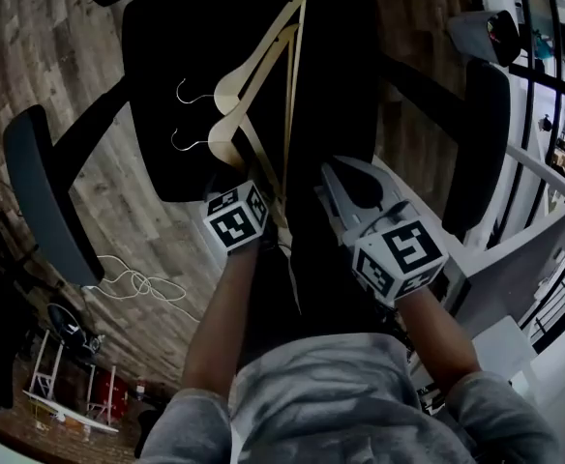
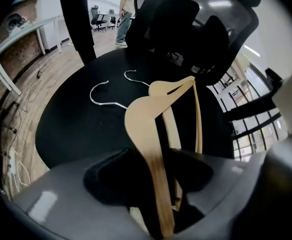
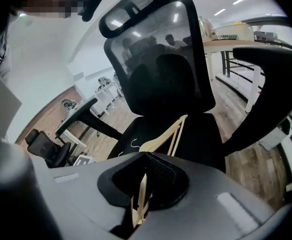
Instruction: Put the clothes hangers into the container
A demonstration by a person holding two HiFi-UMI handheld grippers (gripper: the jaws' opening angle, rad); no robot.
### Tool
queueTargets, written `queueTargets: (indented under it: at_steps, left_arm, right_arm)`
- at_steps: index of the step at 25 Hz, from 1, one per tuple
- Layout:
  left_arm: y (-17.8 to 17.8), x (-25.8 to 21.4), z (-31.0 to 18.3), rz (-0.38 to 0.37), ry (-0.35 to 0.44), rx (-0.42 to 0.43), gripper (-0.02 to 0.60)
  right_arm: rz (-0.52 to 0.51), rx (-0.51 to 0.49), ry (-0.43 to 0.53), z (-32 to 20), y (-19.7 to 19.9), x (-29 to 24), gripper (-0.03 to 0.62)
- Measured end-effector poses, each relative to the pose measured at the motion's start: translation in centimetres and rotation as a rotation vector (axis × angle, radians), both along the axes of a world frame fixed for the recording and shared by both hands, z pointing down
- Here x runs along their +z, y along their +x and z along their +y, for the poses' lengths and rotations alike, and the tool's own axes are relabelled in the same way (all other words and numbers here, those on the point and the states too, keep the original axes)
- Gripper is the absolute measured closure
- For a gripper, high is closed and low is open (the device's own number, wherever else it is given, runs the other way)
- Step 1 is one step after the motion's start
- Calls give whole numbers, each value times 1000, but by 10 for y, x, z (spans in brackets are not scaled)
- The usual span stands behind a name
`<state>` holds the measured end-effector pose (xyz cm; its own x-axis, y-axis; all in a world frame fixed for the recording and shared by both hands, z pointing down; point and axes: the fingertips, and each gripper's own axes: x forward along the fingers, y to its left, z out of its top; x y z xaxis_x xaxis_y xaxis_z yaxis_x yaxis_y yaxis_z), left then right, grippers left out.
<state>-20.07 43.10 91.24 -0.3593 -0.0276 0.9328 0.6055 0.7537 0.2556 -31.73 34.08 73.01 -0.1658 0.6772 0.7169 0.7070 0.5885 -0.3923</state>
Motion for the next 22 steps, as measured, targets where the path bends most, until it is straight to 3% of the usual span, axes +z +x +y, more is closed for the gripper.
queueTargets:
  at_steps: [7, 11, 17, 22]
  left_arm:
    - [8, 3, -5, 93, -100, -7, 306]
    - [11, 3, 1, 146, -175, 2, 337]
    - [10, 14, 2, 227, -169, -4, 341]
    - [9, 24, 6, 243, -178, -11, 344]
  right_arm:
    - [24, 2, 11, -3, 11, 4, 595]
    - [40, 1, 2, -4, 13, 2, 595]
    - [58, -17, 6, -4, 13, 7, 595]
    - [73, -1, -2, -6, 13, 10, 595]
